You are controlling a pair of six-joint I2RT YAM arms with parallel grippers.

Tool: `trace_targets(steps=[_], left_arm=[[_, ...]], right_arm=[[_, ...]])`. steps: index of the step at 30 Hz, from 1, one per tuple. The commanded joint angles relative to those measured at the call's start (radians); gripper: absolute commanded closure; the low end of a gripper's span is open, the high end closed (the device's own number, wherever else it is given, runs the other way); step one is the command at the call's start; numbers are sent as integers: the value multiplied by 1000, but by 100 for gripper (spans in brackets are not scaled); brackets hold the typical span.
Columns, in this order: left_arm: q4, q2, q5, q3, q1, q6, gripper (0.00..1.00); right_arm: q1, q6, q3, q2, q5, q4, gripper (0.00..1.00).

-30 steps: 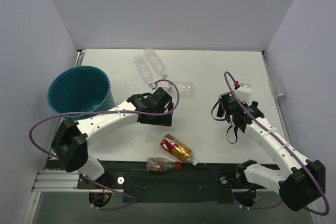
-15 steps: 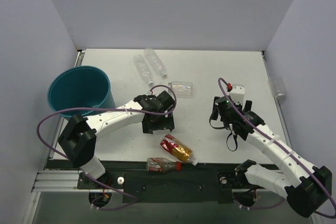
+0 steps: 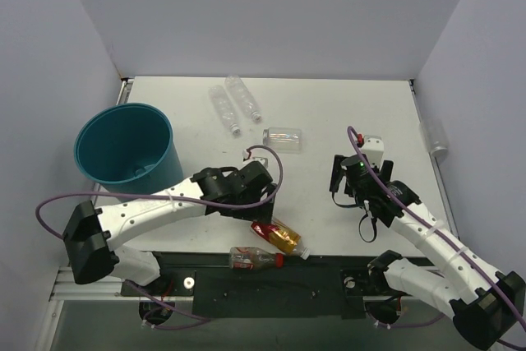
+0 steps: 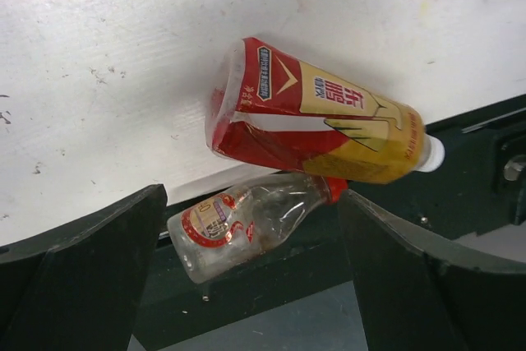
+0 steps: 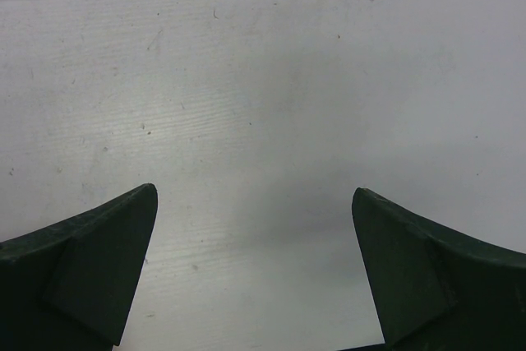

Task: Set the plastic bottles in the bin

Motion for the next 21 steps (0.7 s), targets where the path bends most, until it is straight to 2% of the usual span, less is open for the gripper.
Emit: trace_targets(steps=[1,5,7,10,14,18,21], left_arm=[[26,-51,-8,-19,0,-38,3],[78,-23,83,-31,-10,-198,3],[39,-20,72,-25,-10,-255,3],[-4,-45,42,-39,-5,-347,3],[60,-92,81,-111,13,-495,3],[192,-124,106,-232,16,-675,3],[407,-123,109,-332,12,-734,3]], right_arm=[[12,13,-12,-26,3,-10,0],[19,-6,-9,-41,-50,-4,1],[56,-30,2,-46,-95,19,0],[159,-38,17,-46,-34,24,0],[170,-24,21,-21,14,-4,0],[191,-12,-2,-68,19,-2,0],[191,10,-30,-127,49,-11,0]])
